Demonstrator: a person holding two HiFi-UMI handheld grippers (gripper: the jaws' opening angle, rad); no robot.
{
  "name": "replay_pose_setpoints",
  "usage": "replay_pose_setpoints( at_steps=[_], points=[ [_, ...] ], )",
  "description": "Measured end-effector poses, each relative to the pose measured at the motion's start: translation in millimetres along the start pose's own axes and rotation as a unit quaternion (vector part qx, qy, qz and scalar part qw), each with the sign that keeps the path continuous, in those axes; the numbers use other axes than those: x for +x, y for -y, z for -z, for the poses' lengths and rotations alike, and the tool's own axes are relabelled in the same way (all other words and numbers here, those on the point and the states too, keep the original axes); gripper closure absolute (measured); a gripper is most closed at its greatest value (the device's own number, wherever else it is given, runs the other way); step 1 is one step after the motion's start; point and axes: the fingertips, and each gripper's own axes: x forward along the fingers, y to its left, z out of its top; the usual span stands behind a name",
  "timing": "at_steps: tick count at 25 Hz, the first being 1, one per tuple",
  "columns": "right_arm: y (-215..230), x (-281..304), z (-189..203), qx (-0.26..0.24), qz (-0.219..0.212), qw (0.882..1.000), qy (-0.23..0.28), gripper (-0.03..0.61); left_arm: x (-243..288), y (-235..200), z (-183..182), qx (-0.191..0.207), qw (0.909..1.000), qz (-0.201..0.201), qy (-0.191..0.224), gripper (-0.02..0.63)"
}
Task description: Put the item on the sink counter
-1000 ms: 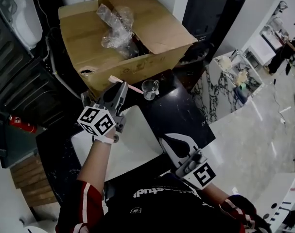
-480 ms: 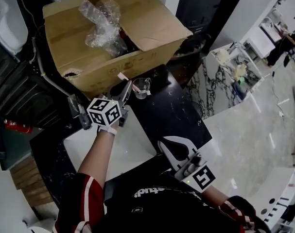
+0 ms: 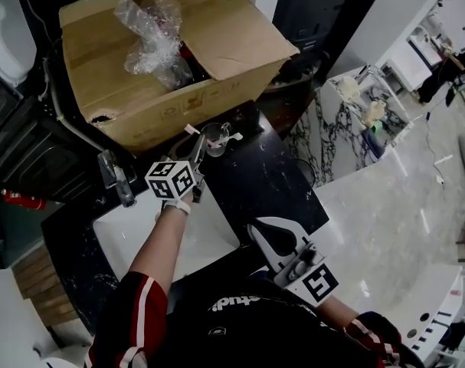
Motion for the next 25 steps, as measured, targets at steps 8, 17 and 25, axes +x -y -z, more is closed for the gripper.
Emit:
replay_pose_setpoints(
  at_steps=[8,17,25],
  points=[
    [0,-6,-1,0.000,0.005,1.000,0.000,0.541,0,-5,4,-0.010,0.9998,-0.012,0.011,0.574],
    [-7,-8,-9,-0.004,0.003,1.000,0.010,0.541,-28,-9,1,0.010,0.9995,-0.027,0.010,0.491],
    [-33,16,-24,-0.013,-0.034,0.999,0.023,0.541,-118,20,-39,0.103,0.9938,-0.020,0.039,0.492]
  ],
)
